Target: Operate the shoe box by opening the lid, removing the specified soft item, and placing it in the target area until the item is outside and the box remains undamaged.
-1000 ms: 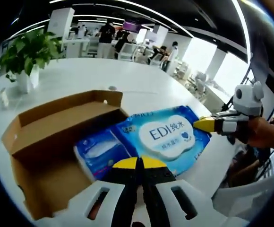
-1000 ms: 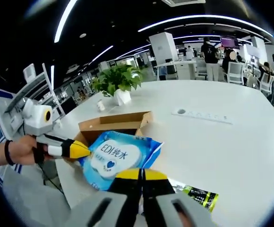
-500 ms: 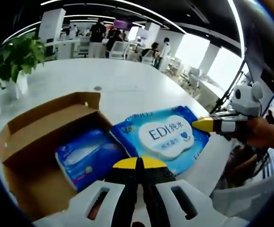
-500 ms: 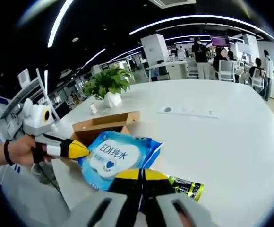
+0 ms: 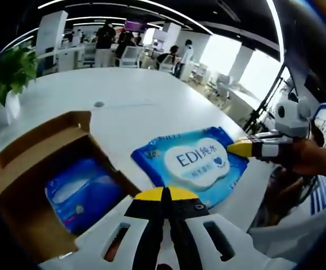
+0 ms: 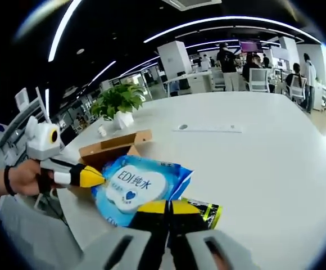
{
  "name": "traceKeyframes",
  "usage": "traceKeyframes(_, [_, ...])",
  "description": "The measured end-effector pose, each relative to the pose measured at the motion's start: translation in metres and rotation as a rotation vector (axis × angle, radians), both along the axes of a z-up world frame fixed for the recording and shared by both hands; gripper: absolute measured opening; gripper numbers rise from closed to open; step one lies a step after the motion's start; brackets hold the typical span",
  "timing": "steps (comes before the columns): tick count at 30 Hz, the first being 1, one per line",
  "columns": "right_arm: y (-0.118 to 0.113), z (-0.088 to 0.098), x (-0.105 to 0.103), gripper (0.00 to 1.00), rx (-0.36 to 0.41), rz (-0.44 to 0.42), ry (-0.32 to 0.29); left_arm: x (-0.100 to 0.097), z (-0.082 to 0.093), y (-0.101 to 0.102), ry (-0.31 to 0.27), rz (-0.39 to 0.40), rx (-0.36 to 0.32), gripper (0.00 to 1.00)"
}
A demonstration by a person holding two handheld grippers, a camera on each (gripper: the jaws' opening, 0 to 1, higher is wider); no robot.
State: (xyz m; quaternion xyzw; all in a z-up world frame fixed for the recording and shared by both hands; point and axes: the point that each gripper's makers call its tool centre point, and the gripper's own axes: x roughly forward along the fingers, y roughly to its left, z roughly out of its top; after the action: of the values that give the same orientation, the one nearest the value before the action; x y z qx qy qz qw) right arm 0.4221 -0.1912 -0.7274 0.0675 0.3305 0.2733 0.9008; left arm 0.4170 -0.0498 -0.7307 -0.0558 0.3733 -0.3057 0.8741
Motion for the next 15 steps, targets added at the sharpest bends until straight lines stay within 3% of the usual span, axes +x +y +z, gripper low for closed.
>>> traceKeyframes(15, [-0.020, -0.009, -0.001, 0.00, -0.014, -0.021, 0.020, 0.002, -0.009, -0.021, 0.009, -0.032, 0.005, 0.00])
